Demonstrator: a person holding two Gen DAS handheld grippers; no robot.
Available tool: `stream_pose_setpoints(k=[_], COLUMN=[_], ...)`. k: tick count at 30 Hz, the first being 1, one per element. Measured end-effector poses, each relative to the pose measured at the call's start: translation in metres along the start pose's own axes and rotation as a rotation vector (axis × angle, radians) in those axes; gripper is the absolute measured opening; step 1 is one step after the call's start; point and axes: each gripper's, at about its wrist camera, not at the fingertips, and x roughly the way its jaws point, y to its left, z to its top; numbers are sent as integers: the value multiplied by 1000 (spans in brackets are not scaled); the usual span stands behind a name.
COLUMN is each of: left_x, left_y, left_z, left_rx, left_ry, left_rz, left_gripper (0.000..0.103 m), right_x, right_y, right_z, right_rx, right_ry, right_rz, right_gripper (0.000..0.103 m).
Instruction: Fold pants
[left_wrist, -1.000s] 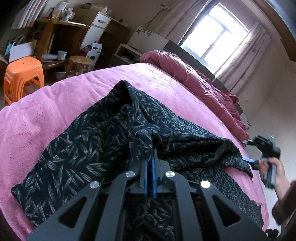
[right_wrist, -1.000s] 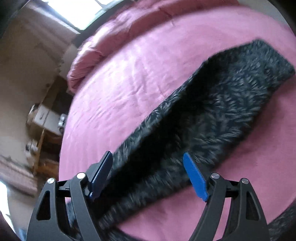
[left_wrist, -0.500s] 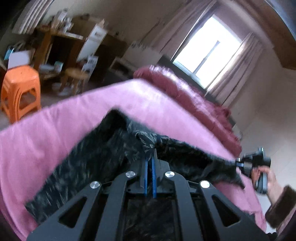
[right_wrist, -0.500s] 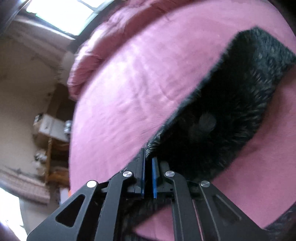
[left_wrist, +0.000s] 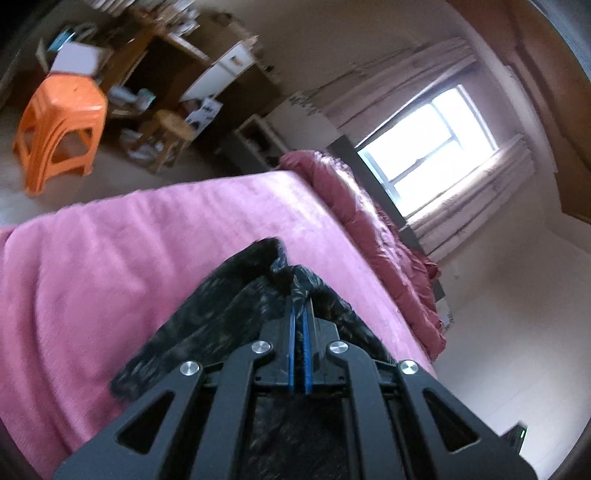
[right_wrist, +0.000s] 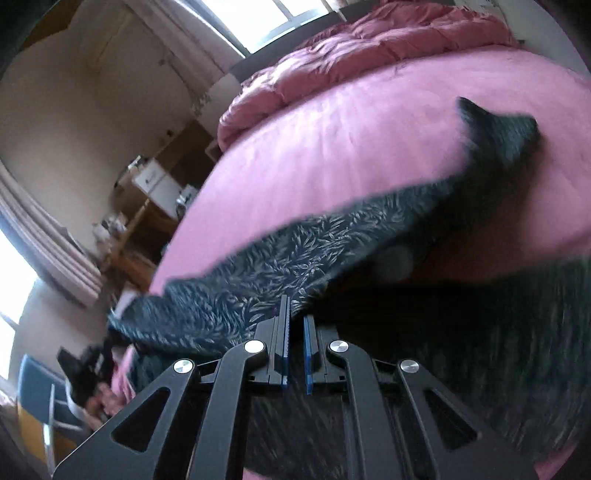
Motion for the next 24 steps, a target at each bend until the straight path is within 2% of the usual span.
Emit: stream_pose_setpoints(k=[5, 7, 8, 9, 11, 13, 16, 20, 22, 23, 24], left_x=[3, 1, -1, -4, -12, -16, -19, -16, -12, -2, 8], left_y=[14, 13, 12, 11, 6, 1, -5, -18, -23, -26, -25], left_z=[-19, -26, -28, -31, -35, -39, -43, -36, -29, -26, -24], left_rx=[-44, -30, -29, -33, -34, -21, -52, -160, -180, -199, -235], left_ry=[85, 112, 117, 116, 109, 121, 163, 225, 250, 297, 340], left_rz=[45, 74, 72, 55, 33, 30, 31, 16, 59, 119, 139], left_gripper=[4, 20, 43, 54, 63, 68, 72, 76, 80, 82, 82], right_x=[28, 41, 43, 41, 42, 43, 41, 35, 34, 34, 34], right_y=[-27, -41, -48, -51, -51, -50, -52, -56, -55, -54, -55], right_z=[-46, -54, -54, -56, -55, -52, -53, -60, -60, -59, -60], right_rx=[52, 108, 146, 174, 187, 171, 180, 178, 174, 176, 179], right_ry=[46, 62, 62, 58, 56, 52, 49, 46, 42, 41, 41], right_rz=[-43, -33, -15, 5, 21, 18, 25, 27, 30, 32, 35], right_gripper=[5, 5, 5, 5, 5, 5, 5, 5, 5, 5, 5])
